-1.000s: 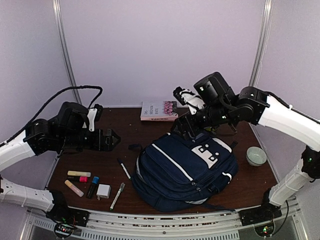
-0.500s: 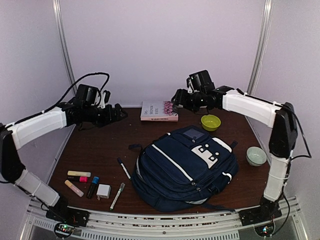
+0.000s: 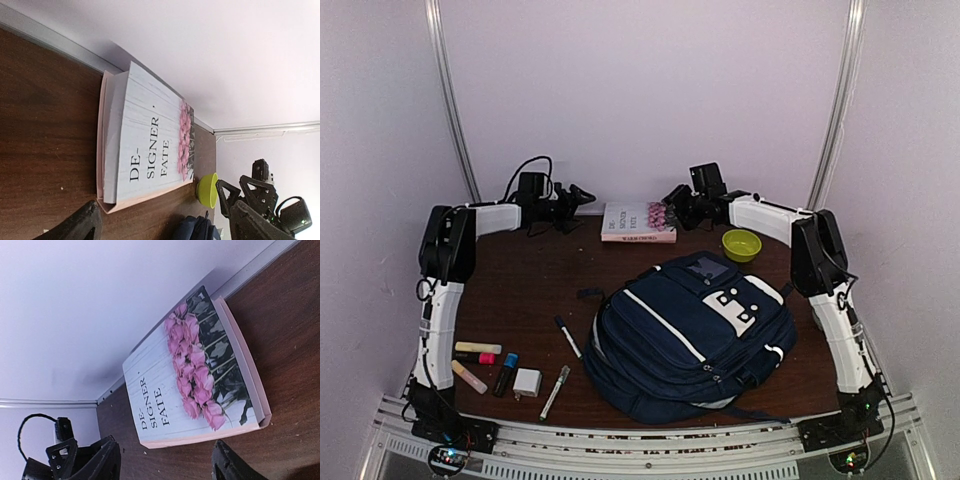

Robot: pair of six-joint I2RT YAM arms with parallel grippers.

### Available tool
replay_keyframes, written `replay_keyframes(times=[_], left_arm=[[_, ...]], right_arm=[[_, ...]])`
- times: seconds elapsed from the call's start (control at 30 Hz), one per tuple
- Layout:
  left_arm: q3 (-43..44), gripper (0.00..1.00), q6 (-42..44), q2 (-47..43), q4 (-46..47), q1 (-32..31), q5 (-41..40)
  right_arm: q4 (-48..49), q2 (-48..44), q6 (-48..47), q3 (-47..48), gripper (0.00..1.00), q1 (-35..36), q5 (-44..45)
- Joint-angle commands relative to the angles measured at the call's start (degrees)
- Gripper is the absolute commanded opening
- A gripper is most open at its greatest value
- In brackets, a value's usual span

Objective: Pack the student bag
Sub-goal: Pick up the book from the corner of the board.

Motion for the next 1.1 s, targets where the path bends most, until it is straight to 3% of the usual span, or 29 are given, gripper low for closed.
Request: replay_keyframes(times=[0.0, 0.17, 0.4, 0.57, 0.83, 1.07], left_arm=[[11.3, 0.92, -6.8, 5.3, -4.1, -0.4, -1.4], [16.3, 0.91, -16.6, 12.2, 0.1, -0.6, -3.3], [28.0, 0.90, -21.4, 20.5, -1.4, -2.7, -2.0], [27.8, 0.86, -21.7, 20.5, -1.7, -3.9, -0.2], [22.8, 0.78, -17.7, 15.8, -2.1, -5.1, 4.2], [17.8, 0.68, -13.8, 10.6, 1.0, -7.7, 7.4]], right_arm=[[4.3, 4.0, 9.5, 2.2, 0.62, -1.3, 1.5], [11.9, 6.3, 19.1, -0.8, 0.61, -2.0, 1.6], [7.4, 5.2, 20.1, -2.8, 0.61, -2.2, 6.6], [6.3, 9.2, 21.3, 2.2, 0.60, -2.2, 1.2], [8.5, 5.1, 16.7, -3.9, 0.58, -2.1, -1.8], [8.6, 0.4, 10.4, -7.5, 0.51, -1.2, -7.5]])
